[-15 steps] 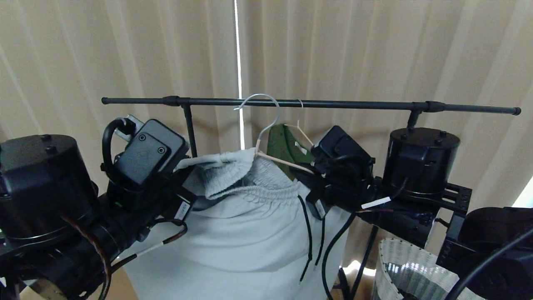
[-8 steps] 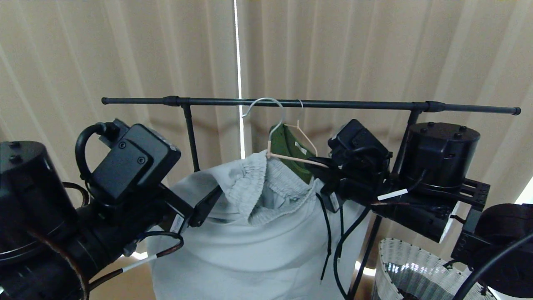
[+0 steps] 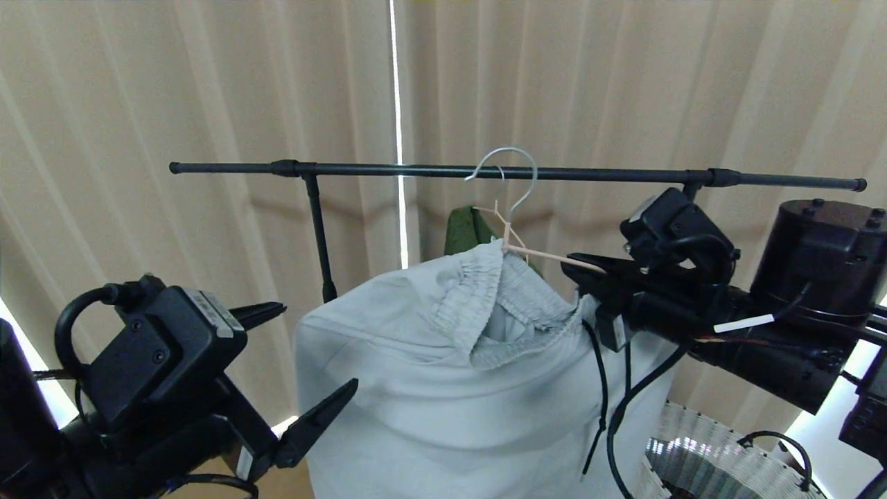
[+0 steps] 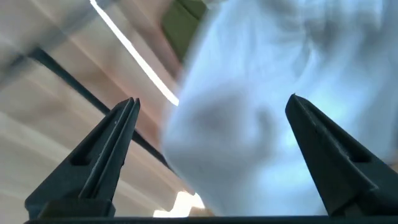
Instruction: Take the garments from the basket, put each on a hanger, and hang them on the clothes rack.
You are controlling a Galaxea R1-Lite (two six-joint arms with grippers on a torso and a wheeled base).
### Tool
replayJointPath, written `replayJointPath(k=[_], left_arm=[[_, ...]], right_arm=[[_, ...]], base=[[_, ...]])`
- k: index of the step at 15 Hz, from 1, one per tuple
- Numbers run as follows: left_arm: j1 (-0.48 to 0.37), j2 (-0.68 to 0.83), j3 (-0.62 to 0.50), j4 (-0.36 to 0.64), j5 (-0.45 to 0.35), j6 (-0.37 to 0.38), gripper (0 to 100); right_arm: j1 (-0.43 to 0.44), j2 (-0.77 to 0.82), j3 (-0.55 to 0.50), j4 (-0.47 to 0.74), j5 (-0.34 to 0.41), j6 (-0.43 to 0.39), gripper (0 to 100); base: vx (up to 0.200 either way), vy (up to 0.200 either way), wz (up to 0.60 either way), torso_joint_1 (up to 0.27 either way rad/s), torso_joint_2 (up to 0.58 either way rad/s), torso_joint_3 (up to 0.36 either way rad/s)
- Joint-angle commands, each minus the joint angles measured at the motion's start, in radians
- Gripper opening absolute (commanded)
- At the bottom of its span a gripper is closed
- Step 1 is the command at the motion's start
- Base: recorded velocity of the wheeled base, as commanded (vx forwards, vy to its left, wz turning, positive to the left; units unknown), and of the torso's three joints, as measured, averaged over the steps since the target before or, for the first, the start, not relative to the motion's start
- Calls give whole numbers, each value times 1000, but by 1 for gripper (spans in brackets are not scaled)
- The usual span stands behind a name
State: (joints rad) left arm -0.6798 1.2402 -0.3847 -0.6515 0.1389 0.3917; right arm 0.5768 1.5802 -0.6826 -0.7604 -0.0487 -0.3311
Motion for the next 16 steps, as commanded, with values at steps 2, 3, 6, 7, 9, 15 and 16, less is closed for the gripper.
replayJointPath(k=[2, 3, 6, 7, 9, 15, 16], left_arm=[[94, -31, 112, 4, -111, -43, 100], [131, -31, 139, 3, -171, -43, 100], [209, -10, 152, 3, -254, -45, 100], [218, 12, 152, 4, -254, -43, 100], [218, 58, 139, 1, -254, -42, 100], [200, 110, 99, -2, -254, -39, 0], [201, 110, 98, -2, -254, -37, 0]], right_arm=[[-22, -94, 57, 0, 1, 0, 0], [-22, -115, 72, 1, 3, 1, 0], [-22, -161, 94, 0, 12, 1, 0], [-22, -166, 95, -5, 15, 3, 0], [-17, -178, 97, -7, 26, 4, 0], [-6, -186, 95, -7, 40, 3, 0], [-6, -186, 95, -7, 38, 3, 0]], base=[[0, 0, 0, 0, 0, 0], [0, 0, 0, 0, 0, 0], [0, 0, 0, 0, 0, 0], [0, 0, 0, 0, 0, 0], [0, 0, 0, 0, 0, 0], [0, 0, 0, 0, 0, 0], [0, 0, 0, 0, 0, 0]])
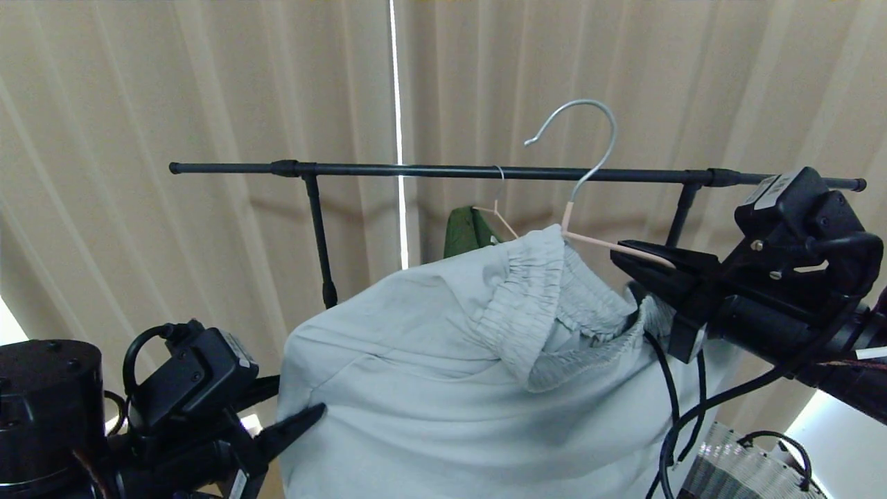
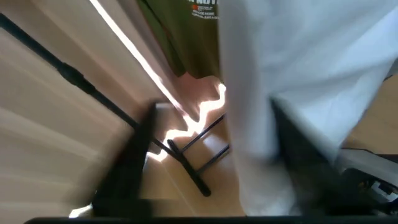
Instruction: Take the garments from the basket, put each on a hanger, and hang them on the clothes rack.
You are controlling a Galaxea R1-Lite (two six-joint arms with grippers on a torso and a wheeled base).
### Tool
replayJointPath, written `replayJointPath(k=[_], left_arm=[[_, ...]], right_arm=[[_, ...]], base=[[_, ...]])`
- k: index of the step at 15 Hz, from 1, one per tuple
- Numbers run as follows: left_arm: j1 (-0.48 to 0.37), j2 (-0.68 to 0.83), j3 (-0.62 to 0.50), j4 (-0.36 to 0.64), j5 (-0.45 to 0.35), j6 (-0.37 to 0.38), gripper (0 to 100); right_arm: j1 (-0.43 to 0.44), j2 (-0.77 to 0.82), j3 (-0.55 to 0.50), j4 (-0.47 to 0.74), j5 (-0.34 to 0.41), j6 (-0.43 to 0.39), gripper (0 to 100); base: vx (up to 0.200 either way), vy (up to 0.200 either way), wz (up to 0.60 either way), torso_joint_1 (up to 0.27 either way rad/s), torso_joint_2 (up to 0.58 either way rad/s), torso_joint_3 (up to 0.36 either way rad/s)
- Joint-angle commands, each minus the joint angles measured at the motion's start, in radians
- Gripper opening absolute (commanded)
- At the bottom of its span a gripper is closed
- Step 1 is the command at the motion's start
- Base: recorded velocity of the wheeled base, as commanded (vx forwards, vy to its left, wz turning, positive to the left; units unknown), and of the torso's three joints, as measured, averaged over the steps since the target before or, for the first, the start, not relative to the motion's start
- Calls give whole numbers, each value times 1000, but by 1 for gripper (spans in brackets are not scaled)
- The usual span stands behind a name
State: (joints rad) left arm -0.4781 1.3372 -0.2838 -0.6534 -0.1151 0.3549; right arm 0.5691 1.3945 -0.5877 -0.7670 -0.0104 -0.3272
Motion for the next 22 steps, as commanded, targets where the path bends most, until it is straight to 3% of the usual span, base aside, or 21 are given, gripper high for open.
replayJointPath(k=[1, 3, 6, 8, 13, 14, 18, 20, 22], left_arm=[[-1, 13, -3, 0, 0, -1, 0], [30, 3, 25, 0, 12, 6, 0], [225, -21, 80, 0, 61, 156, 0], [288, -39, 84, 0, 61, 197, 0], [305, -58, 86, 0, 57, 194, 0], [300, -64, 86, 0, 55, 194, 100], [297, -107, 100, 0, 41, 184, 100], [300, -174, 106, 0, -21, 133, 100], [302, -251, 123, 0, -26, 75, 100]], right_arm=[[1, 0, 0, 0, 0, -1, 0], [-20, 0, 0, 3, -8, -1, 0], [-100, 0, 0, 11, -11, -3, 0], [-117, 0, 0, 11, -11, -3, 0], [-118, -2, 2, 11, -10, -3, 0], [-118, -2, 2, 11, -11, -3, 0], [-126, -6, 11, 31, -20, -6, 0], [-169, -41, 9, 107, -39, -6, 0], [-213, -89, 15, 178, -39, -6, 0]], base=[[0, 0, 0, 0, 0, 0], [0, 0, 0, 0, 0, 0], [0, 0, 0, 0, 0, 0], [0, 0, 0, 0, 0, 0], [0, 0, 0, 0, 0, 0], [0, 0, 0, 0, 0, 0], [0, 0, 0, 0, 0, 0], [0, 0, 0, 0, 0, 0], [0, 0, 0, 0, 0, 0]])
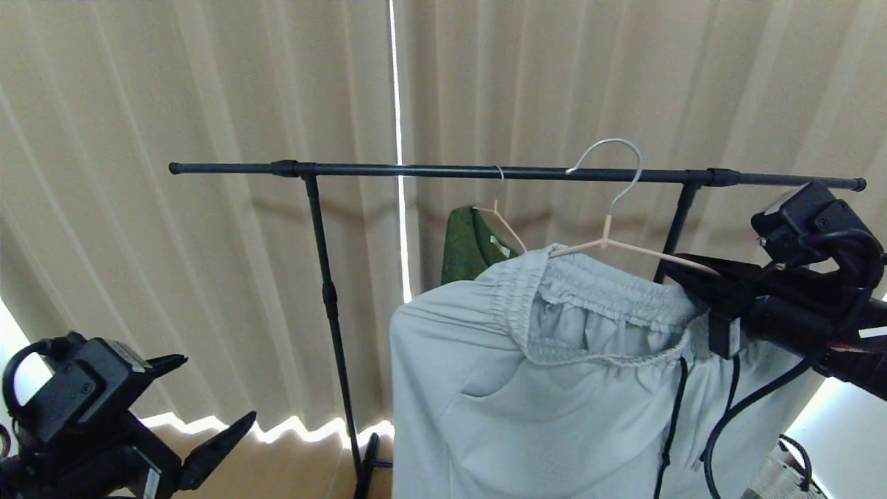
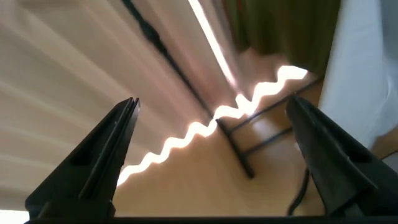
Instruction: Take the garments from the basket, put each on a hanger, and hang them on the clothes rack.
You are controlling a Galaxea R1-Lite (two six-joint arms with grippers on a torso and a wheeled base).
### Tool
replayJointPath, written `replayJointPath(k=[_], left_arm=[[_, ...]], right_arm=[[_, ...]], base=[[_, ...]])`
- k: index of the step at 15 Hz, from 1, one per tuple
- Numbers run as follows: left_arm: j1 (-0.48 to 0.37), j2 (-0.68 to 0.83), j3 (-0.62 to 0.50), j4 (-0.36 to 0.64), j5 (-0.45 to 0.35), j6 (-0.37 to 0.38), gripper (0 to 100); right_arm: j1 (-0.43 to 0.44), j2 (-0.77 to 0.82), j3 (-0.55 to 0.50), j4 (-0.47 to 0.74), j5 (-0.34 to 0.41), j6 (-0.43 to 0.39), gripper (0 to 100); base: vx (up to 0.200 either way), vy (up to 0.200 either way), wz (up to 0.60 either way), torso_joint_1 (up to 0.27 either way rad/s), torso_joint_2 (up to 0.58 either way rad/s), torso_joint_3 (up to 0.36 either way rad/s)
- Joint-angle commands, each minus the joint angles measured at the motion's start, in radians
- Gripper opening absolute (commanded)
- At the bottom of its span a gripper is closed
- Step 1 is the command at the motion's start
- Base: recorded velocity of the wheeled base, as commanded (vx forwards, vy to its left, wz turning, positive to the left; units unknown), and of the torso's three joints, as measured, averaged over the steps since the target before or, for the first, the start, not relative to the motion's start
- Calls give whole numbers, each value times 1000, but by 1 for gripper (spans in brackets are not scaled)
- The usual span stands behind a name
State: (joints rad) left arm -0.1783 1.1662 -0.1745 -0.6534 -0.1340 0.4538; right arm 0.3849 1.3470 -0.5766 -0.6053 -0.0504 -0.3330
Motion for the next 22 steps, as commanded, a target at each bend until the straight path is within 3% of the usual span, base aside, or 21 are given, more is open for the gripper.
replayJointPath(k=[1, 4, 8, 12, 17, 22], left_arm=[[3, -114, 27, 0, -7, -46, 100], [8, -266, 69, 6, -7, -141, 100], [22, -287, 66, 6, -4, -147, 100], [131, -289, 50, 6, -13, -175, 100], [129, -286, 38, 8, -13, -175, 100], [129, -286, 39, 8, -15, -175, 100]], right_arm=[[-54, -63, 11, 47, 1, 0, 0], [-213, -170, 17, 234, -31, 0, 0], [-373, -256, 18, 409, -92, 0, 0], [-498, -307, 18, 501, -166, 0, 0], [-503, -301, 15, 495, -204, 5, 0], [-501, -282, 6, 490, -200, 9, 0]], base=[[0, 0, 0, 0, 0, 0], [0, 0, 0, 0, 0, 0], [0, 0, 0, 0, 0, 0], [0, 0, 0, 0, 0, 0], [0, 0, 0, 0, 0, 0], [200, 0, 0, 3, 3, 2]])
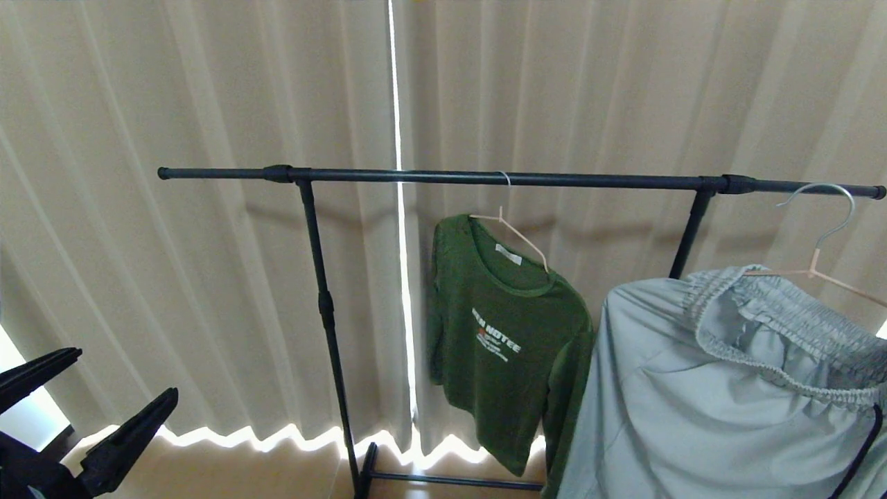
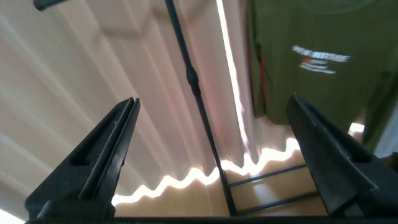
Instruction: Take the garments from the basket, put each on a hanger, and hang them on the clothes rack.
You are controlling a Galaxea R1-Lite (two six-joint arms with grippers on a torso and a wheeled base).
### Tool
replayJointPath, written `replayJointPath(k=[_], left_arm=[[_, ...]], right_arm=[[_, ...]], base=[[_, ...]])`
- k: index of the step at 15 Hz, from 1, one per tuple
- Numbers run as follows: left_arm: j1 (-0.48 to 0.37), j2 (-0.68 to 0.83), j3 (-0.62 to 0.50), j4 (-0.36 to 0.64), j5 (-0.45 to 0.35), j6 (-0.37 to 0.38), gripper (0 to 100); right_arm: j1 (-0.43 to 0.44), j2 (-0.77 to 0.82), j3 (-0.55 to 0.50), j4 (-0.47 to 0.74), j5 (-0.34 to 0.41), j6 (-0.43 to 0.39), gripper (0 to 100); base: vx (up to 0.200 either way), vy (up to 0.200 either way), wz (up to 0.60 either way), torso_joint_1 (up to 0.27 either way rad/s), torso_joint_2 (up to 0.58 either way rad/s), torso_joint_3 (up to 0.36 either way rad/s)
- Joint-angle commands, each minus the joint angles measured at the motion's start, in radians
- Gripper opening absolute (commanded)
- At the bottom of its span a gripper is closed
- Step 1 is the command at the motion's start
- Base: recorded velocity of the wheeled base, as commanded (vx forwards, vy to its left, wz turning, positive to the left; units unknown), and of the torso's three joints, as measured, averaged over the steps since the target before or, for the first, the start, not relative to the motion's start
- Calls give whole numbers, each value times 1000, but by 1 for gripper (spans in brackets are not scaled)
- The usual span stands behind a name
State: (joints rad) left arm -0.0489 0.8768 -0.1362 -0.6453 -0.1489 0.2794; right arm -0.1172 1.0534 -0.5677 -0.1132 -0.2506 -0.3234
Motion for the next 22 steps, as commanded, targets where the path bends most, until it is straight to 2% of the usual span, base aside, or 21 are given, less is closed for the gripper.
replayJointPath(k=[1, 4, 10, 16, 20, 22], left_arm=[[0, 4, 3, 0, 0, 0, 100], [0, 2, 4, 0, 0, -2, 100], [0, 1, 7, 0, 0, 0, 100], [-2, 1, 10, 0, -1, 0, 100], [-2, 2, 12, 0, -1, 0, 100], [-2, 2, 12, 0, -1, 0, 100]], right_arm=[[5, 28, -3, -3, 2, 4, 0], [10, 46, -8, -5, 2, 6, 0], [10, 195, -26, -134, -1, 7, 0], [14, 376, -121, -180, -2, 20, 0], [62, 488, -202, -178, -7, 26, 0], [110, 540, -236, -180, -52, 27, 0]], base=[[200, 0, 0, 12, 7, 2], [200, 0, 0, 4, 2, 2], [200, 0, 0, 2, 3, 2], [0, 0, 0, 0, 0, 0], [0, 0, 0, 0, 0, 0], [0, 0, 0, 0, 0, 0]])
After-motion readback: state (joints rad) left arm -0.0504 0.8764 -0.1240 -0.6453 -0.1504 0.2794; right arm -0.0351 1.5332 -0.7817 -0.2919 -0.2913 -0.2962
